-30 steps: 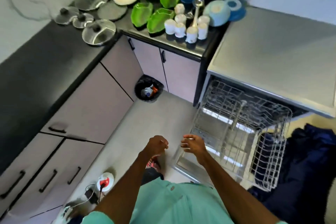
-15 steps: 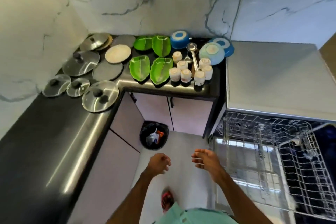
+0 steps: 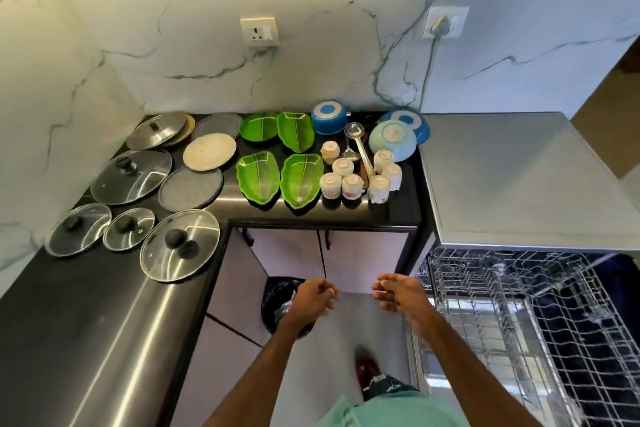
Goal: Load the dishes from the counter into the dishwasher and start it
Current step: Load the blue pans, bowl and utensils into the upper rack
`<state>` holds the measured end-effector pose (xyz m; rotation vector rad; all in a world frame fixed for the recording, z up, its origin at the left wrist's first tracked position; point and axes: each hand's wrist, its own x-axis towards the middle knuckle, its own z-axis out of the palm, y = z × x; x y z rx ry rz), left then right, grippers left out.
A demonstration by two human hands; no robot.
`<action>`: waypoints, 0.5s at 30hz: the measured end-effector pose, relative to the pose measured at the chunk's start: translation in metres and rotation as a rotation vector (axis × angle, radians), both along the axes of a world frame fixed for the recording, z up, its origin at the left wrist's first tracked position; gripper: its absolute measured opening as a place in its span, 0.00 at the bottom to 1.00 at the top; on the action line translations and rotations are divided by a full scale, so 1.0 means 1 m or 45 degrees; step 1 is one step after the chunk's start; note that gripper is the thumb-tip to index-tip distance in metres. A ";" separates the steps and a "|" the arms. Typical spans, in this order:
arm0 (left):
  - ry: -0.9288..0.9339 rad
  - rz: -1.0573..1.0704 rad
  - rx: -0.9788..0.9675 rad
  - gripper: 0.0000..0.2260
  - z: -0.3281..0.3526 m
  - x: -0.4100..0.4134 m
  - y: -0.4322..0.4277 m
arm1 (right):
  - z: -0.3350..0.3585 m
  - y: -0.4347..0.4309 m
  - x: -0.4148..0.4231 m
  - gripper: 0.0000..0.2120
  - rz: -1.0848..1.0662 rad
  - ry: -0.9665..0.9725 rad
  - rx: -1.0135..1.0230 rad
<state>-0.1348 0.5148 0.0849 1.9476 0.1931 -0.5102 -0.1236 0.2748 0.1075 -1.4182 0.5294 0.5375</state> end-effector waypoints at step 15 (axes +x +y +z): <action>-0.330 -0.036 0.055 0.07 0.050 0.246 -0.081 | 0.035 -0.061 0.241 0.08 -0.024 -0.139 -0.063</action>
